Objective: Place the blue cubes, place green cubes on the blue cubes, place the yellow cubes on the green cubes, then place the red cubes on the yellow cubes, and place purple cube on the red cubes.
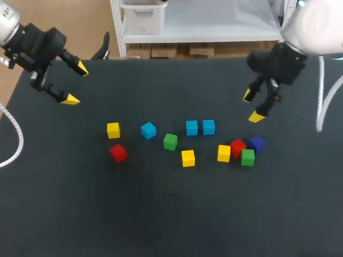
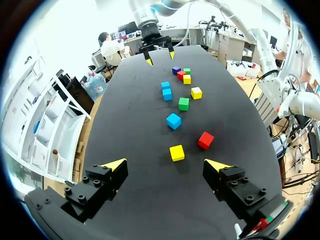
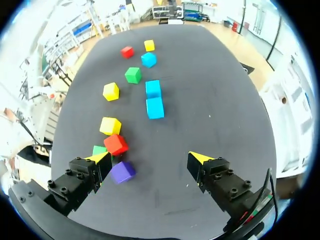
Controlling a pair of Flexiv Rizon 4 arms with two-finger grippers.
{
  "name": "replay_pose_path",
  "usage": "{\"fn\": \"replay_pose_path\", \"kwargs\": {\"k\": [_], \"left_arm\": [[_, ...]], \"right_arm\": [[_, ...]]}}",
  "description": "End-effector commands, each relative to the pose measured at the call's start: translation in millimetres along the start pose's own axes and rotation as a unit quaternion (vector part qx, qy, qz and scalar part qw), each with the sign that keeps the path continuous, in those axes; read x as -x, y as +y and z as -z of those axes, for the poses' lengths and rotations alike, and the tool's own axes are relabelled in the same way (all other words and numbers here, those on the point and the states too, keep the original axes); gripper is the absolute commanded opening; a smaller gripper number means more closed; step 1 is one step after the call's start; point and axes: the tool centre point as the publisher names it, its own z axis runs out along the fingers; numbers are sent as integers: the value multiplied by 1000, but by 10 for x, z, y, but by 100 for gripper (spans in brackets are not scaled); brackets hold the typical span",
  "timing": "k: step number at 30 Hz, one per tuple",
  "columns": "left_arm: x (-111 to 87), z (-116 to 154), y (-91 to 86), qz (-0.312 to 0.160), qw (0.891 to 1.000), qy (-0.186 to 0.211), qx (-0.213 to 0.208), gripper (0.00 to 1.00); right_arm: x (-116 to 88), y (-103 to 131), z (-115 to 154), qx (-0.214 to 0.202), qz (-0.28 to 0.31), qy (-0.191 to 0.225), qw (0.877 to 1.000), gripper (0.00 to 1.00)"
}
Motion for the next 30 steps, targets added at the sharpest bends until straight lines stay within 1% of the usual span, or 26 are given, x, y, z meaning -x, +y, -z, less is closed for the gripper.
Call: {"fn": "replay_pose_path", "kwargs": {"k": [1,3,6,8,11,13,30], "left_arm": [[-6,-3,4,-1,1000,0,0,100],[-6,-3,4,-1,1000,0,0,100],[-6,-3,4,-1,1000,0,0,100],[-6,-3,4,-1,1000,0,0,100],[-6,-3,4,-1,1000,0,0,100],[-6,-3,4,-1,1000,0,0,100],[-6,-3,4,-1,1000,0,0,100]], "right_arm": [[-122,129,73,-10,-5,-70,997,100],[-149,168,96,-14,-11,-75,997,100],[-208,208,112,-15,-23,-96,995,100],[-224,230,128,-16,-26,-102,994,100],[-196,267,157,-14,-21,-100,995,100],[-166,285,174,-2,-22,-95,995,100],[-166,285,174,-2,-22,-95,995,100]]}}
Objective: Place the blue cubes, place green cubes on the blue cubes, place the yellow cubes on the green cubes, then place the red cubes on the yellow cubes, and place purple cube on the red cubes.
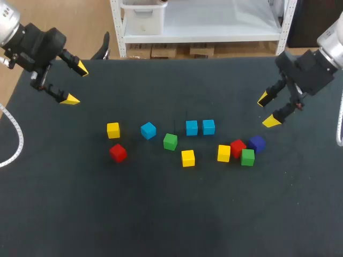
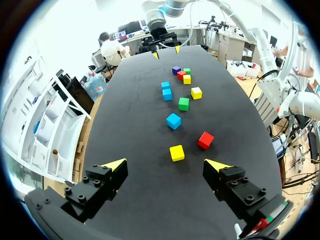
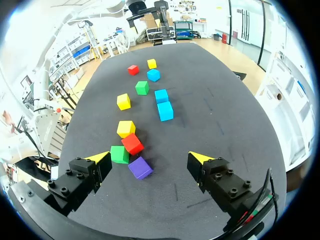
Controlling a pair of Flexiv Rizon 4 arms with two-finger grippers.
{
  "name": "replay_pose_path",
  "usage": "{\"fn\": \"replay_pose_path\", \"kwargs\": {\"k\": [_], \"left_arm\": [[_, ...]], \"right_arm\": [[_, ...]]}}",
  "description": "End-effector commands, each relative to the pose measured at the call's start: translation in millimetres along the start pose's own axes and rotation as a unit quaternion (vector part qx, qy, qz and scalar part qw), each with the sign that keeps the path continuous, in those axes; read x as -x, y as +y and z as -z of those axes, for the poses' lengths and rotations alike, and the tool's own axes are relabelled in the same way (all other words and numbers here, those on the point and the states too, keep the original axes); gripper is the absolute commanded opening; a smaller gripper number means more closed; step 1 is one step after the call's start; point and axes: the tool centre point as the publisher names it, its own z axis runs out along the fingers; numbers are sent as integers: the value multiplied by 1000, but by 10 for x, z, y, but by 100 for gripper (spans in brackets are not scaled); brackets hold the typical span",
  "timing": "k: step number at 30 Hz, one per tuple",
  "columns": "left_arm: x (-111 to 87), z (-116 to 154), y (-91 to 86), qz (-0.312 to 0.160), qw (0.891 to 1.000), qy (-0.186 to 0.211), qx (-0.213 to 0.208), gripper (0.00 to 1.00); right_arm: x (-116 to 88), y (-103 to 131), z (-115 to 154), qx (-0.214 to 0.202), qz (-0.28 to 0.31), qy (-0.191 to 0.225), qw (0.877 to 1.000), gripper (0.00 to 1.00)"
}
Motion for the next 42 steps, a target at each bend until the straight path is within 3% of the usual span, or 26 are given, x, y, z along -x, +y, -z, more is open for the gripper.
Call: {"fn": "replay_pose_path", "kwargs": {"k": [1,8,14,23,30,42], "left_arm": [[-8,20,-4,-13,1000,2,3,100],[76,-23,-134,-103,993,49,-26,100],[244,-235,-270,-202,974,84,-64,100],[516,-597,-321,-271,951,105,-108,100],[757,-945,-296,-311,933,132,-126,100],[831,-1525,-275,-284,935,166,-132,100]], "right_arm": [[-2,-2,1,0,1,-1,1000,100],[-2,-2,1,0,1,-1,1000,100],[-2,-2,1,0,1,-1,1000,100],[-2,-2,1,0,1,-1,1000,100],[-2,-2,1,0,1,-1,1000,100],[-2,-2,1,0,1,-1,1000,100]]}}
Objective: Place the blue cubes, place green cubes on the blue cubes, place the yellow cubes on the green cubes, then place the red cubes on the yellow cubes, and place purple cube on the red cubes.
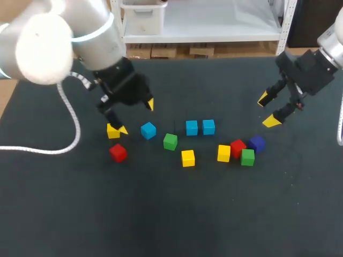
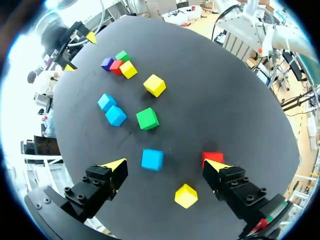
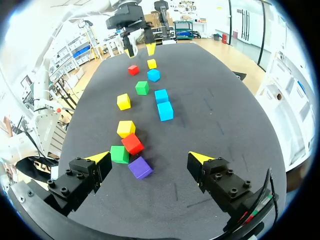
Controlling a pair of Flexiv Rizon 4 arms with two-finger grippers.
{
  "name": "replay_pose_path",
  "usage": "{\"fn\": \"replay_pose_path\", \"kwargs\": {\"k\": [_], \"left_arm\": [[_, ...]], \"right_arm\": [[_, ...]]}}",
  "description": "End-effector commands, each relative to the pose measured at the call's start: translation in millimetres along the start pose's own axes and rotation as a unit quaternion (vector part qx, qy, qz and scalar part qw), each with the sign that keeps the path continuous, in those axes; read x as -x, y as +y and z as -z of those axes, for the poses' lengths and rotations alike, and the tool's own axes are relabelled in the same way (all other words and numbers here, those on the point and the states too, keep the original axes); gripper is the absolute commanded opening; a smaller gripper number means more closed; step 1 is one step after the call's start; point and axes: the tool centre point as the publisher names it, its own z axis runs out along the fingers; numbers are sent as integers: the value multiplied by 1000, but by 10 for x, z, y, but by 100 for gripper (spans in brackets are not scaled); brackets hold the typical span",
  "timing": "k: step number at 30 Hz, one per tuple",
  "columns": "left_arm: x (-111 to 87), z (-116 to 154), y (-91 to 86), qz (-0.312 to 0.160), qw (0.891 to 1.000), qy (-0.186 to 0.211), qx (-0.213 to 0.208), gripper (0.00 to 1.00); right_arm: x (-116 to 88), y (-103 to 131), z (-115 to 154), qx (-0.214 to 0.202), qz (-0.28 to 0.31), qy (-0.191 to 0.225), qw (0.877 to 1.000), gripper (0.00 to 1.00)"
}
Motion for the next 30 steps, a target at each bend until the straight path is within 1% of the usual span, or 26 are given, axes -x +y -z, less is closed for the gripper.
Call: {"fn": "replay_pose_path", "kwargs": {"k": [1,6,11,12,14,16,19,30], "left_arm": [[18,-197,147,12,999,11,-28,100],[-13,-339,187,26,999,23,-33,100],[-71,-439,170,33,998,19,-45,100],[-80,-455,165,28,998,22,-53,100],[-89,-473,156,26,998,24,-53,100],[-107,-498,151,21,998,15,-58,100],[-119,-530,152,12,998,24,-64,100],[-189,-576,232,-6,998,22,-60,100]], "right_arm": [[-1,-4,-3,0,0,-1,1000,100],[-1,-4,-3,0,0,-1,1000,100],[-1,-4,-3,0,0,-1,1000,100],[-1,-4,-3,0,0,-1,1000,100],[-1,-4,-3,0,0,-1,1000,100],[-1,-4,-3,0,0,-1,1000,100],[-1,-4,-3,0,0,-1,1000,100],[-1,-4,-3,0,0,-1,1000,100]]}}
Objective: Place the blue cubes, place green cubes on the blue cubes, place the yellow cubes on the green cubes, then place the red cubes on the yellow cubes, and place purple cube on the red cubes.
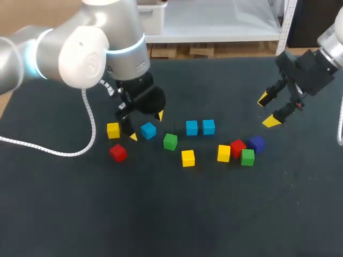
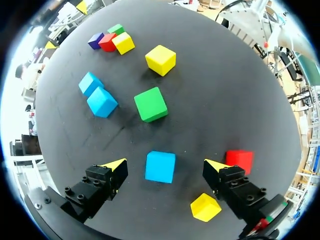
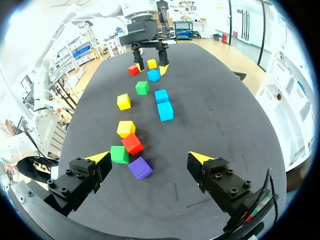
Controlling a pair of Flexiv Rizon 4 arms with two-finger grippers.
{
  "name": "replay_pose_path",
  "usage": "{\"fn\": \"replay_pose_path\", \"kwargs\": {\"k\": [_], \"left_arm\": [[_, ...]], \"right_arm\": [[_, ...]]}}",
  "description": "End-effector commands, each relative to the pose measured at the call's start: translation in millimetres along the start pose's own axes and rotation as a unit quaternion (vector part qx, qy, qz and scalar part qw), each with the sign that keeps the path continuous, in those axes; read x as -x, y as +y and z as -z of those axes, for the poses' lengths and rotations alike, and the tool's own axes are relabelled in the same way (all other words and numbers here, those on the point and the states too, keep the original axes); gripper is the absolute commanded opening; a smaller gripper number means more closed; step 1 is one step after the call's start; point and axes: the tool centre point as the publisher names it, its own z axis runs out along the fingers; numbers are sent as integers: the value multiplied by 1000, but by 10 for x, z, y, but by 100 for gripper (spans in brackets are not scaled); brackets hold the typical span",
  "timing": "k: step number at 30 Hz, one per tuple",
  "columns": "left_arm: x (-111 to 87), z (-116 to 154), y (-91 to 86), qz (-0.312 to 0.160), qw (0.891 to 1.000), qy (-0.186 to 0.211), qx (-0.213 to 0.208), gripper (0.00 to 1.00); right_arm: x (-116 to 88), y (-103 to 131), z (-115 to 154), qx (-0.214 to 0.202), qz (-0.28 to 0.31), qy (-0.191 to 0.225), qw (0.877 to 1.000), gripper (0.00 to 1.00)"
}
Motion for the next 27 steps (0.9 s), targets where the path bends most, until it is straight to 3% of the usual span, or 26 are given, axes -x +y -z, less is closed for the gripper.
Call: {"fn": "replay_pose_path", "kwargs": {"k": [1,13,17,23,27], "left_arm": [[-42,-22,51,-5,1000,0,-6,100],[-82,-61,69,-9,1000,-1,-11,100],[-79,-70,66,-8,1000,-2,-12,71],[-77,-89,56,-8,1000,-2,-16,58],[-66,-110,50,-10,1000,-3,-19,59]], "right_arm": [[-1,-4,-3,0,0,-1,1000,100],[-1,-4,-3,0,0,-1,1000,100],[-1,-4,-3,0,0,-1,1000,100],[-1,-4,-3,0,0,-1,1000,100],[-1,-4,-3,0,0,-1,1000,100]]}}
